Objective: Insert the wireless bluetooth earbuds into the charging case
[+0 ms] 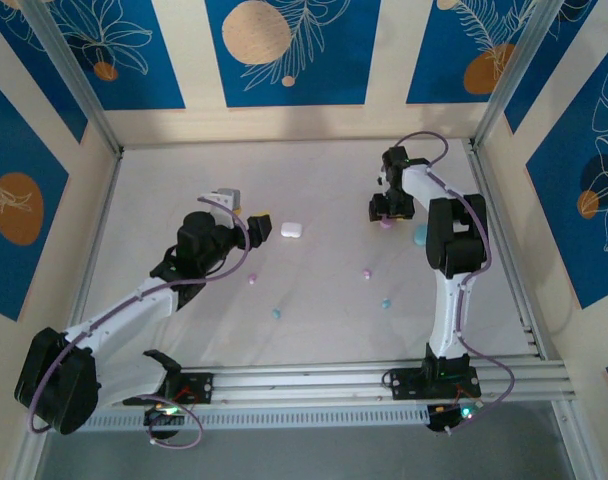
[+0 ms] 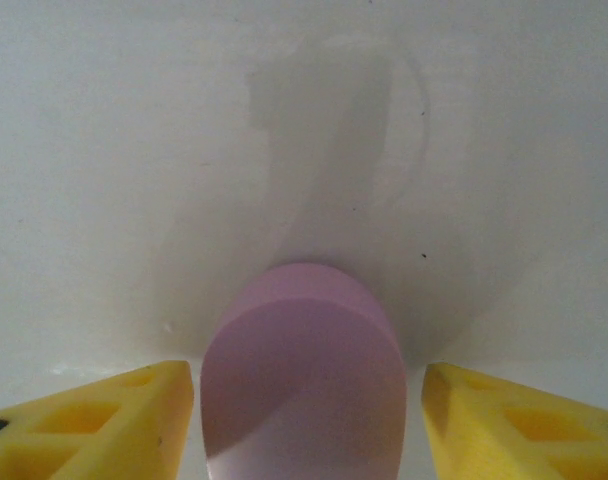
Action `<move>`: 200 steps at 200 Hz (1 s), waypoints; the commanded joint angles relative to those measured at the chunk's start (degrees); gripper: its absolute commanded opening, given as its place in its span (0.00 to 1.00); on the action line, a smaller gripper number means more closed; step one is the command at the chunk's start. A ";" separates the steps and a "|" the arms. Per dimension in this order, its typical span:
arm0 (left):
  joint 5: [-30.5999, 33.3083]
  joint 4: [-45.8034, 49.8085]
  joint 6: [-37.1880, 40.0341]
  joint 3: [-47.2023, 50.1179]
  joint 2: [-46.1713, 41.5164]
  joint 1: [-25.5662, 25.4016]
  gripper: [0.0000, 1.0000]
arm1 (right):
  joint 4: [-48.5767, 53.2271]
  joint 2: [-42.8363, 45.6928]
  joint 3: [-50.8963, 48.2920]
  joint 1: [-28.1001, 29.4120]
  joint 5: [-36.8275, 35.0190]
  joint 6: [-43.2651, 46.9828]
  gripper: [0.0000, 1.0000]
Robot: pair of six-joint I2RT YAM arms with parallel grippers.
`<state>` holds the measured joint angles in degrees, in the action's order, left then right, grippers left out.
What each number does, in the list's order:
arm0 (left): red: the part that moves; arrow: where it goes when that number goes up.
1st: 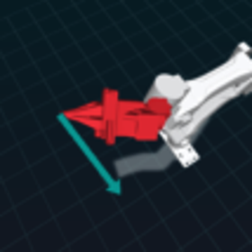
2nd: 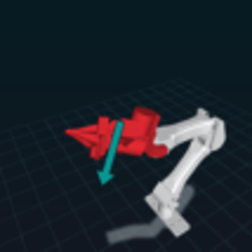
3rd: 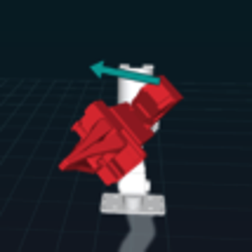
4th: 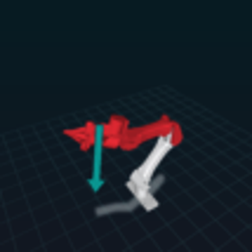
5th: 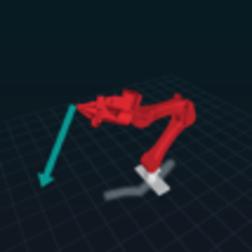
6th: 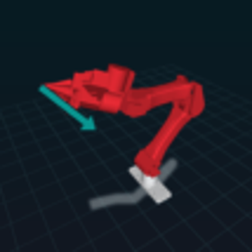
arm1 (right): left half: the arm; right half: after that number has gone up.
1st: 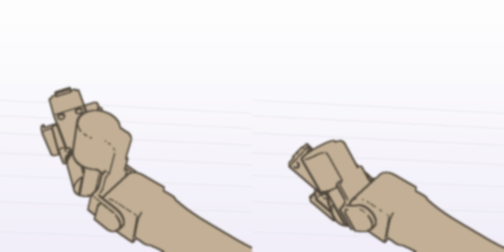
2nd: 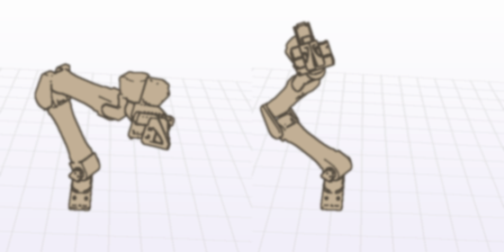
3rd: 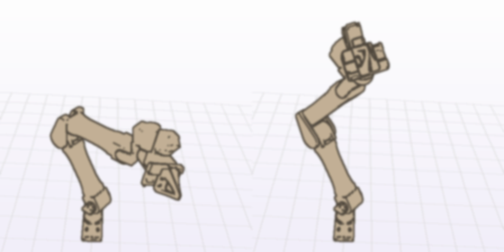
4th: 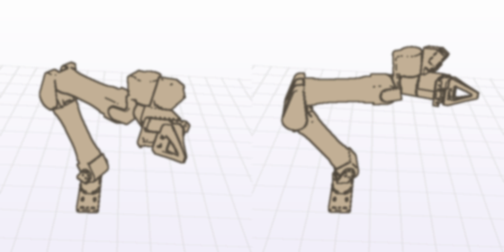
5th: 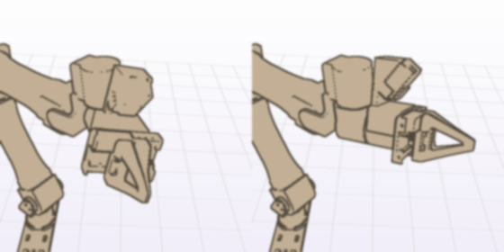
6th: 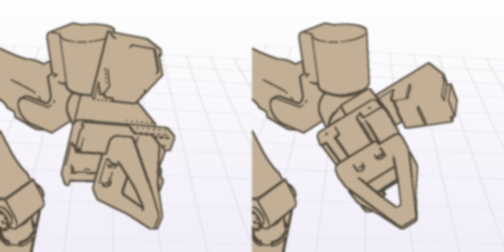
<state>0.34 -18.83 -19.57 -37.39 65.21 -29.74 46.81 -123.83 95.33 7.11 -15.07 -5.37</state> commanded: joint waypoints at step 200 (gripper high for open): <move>0.79 8.17 -2.01 1.87 -8.37 0.65 0.90 | -7.43 6.71 -14.66 17.76 4.84 3.18 0.45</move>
<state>0.32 -13.69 -21.98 -36.29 59.57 -29.74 39.03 -117.03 83.61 21.69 -12.43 -2.92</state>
